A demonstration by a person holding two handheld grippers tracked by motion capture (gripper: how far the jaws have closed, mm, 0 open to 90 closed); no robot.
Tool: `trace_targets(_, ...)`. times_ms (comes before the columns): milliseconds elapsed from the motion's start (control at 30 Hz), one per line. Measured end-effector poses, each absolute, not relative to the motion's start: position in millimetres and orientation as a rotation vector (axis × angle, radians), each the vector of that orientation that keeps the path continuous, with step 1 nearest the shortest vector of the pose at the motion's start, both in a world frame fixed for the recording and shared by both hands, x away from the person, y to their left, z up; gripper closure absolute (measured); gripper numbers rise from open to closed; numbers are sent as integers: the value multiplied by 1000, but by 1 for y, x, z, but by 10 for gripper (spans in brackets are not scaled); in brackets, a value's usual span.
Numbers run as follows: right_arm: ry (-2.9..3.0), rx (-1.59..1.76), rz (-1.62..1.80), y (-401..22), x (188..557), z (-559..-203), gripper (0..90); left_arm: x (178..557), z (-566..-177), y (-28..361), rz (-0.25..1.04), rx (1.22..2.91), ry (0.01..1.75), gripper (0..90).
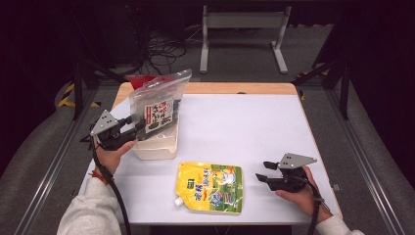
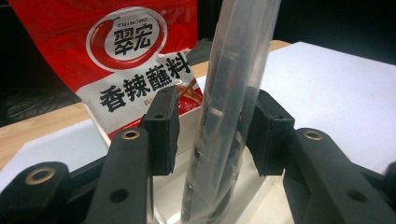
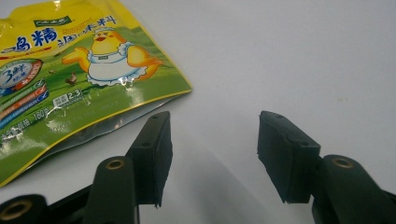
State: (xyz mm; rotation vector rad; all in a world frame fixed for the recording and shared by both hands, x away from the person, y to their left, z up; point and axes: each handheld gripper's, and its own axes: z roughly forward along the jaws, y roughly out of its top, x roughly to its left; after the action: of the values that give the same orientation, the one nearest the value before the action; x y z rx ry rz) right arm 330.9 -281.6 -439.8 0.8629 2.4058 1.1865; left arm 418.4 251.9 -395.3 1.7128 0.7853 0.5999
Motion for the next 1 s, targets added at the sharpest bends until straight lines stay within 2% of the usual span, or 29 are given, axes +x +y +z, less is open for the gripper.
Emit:
trace_targets(233, 2412, 824, 1191, -275, 333, -436, 449, 398, -386, 257, 645, 1708, 782, 503)
trace_targets(400, 2408, 811, 1197, -276, 330, -433, 455, 363, -379, 251, 697, 1724, 796, 434)
trace_targets(467, 2407, 798, 1203, -275, 330, -432, 457, 349, -381, 246, 693, 1738, 799, 361)
trace_targets(500, 2407, 794, 1208, -274, 330, -431, 457, 341, -383, 243, 711, 1753, 800, 359)
trace_targets(800, 2417, 774, 1204, -272, 329, -431, 469, 295, -417, 215, 503, 1908, 756, 246)
trace_targets(867, 2420, 769, 1202, -270, 329, -431, 479, 288, -429, 207, 396, 1951, 753, 239)
trace_targets(900, 2421, 766, 1205, -269, 329, -431, 486, 288, -429, 207, 396, 1951, 753, 236)
trace_targets(933, 2424, 761, 1207, -268, 328, -431, 496, 283, -438, 198, 309, 2000, 739, 246)
trace_targets(1000, 2426, 751, 1209, -267, 328, -432, 518, 276, -443, 188, 250, 2068, 678, 276)
